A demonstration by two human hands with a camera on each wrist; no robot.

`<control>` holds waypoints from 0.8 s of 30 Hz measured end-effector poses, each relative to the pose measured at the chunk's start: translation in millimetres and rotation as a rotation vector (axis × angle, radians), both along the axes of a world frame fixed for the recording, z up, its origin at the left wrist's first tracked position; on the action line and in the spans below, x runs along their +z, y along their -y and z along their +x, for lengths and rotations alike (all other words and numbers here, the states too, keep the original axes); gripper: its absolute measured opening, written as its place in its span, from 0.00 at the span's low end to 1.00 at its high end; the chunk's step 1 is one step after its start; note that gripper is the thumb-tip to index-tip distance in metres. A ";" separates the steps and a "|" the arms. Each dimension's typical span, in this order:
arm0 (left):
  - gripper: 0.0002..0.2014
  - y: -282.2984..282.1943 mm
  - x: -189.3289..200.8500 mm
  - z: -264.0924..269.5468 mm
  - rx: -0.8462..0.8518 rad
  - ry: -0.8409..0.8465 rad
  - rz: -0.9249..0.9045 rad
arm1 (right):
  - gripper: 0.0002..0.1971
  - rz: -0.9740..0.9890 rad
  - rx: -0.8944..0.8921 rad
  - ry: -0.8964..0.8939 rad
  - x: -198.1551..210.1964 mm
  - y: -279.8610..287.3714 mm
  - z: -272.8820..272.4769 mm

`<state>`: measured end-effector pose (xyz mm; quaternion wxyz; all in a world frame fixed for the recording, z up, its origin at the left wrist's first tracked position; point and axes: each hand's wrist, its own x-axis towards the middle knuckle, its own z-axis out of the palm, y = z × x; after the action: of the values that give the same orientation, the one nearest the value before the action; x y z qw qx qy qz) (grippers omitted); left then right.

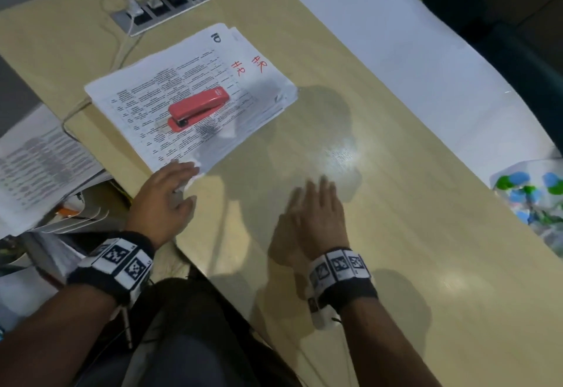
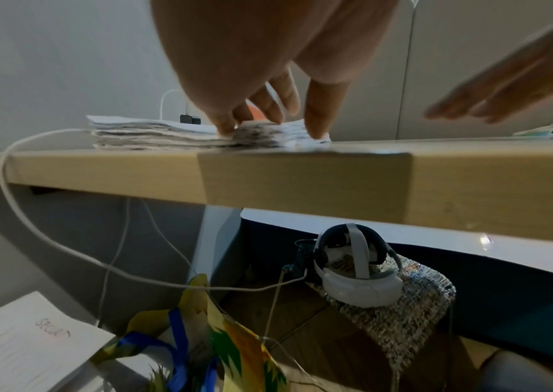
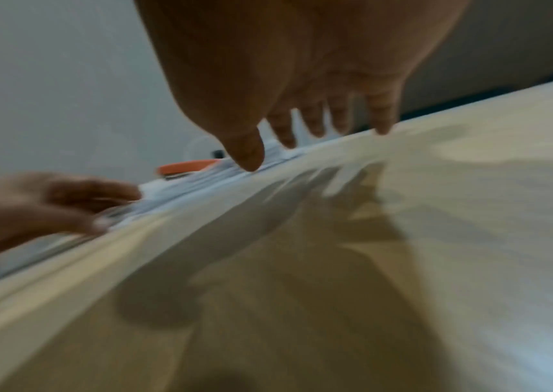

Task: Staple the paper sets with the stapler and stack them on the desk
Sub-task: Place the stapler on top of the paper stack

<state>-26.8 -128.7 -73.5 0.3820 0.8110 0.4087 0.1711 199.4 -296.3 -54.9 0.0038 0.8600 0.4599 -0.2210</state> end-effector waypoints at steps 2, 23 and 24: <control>0.25 3.6 2.6 1.0 0.012 -0.005 -0.033 | 0.34 -0.156 -0.049 -0.063 0.6 23.3 -2.5; 0.17 22.7 1.1 6.0 -0.179 -0.295 0.057 | 0.25 -0.063 0.596 -0.545 33.5 88.1 -154.4; 0.17 18.0 2.7 4.2 -0.213 -0.288 0.059 | 0.21 0.011 0.668 -0.611 40.9 80.2 -152.5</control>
<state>-22.6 -146.7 -70.8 0.3113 0.8768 0.3657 0.0237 47.0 -376.4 -14.0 -0.0658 0.5598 0.6935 -0.4488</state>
